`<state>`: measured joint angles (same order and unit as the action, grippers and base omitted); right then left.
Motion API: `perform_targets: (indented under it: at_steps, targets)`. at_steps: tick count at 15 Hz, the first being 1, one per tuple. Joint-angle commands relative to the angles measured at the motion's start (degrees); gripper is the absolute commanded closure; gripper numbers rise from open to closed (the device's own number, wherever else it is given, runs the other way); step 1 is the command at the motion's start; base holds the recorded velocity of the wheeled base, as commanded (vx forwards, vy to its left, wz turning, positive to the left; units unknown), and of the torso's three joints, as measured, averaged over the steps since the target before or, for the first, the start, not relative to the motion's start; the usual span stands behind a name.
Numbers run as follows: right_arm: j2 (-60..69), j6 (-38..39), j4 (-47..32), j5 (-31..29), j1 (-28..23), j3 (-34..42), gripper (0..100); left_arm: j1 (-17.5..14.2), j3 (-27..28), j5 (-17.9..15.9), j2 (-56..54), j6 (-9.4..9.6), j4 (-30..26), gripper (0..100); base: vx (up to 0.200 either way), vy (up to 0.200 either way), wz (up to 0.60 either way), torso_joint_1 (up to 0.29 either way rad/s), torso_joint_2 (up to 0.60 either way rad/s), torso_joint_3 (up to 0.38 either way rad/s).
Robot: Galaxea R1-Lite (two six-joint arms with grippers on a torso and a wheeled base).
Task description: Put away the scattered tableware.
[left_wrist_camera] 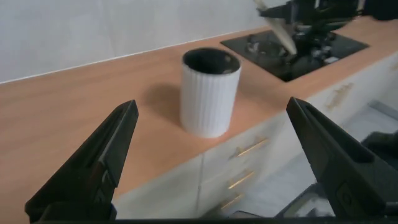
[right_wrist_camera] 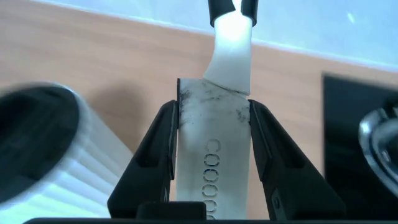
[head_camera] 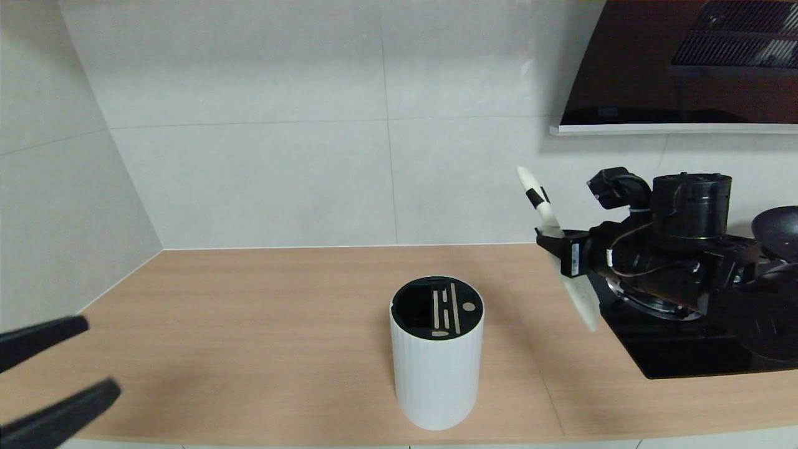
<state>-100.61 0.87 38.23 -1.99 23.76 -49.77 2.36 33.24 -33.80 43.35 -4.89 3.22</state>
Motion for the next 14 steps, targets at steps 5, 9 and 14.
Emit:
perform_targets:
  at_steps: [5,9,14]
  targets:
    - [1.1,0.1,-0.3,-0.3,4.3,-0.9,100,12.5,9.9,-1.0,34.6,-20.69,30.3,0,0.0,0.0,0.0,0.0,0.0,0.0]
    - [4.3,0.2,0.3,-0.4,6.3,0.7,100,20.1,6.6,4.0,45.6,-24.12,44.6,0,0.0,0.0,0.0,0.0,0.0,0.0]
    - [5.6,0.6,-0.3,-2.5,11.9,1.6,100,26.1,12.1,15.2,53.4,-31.32,50.7,0,0.0,0.0,0.0,0.0,0.0,0.0]
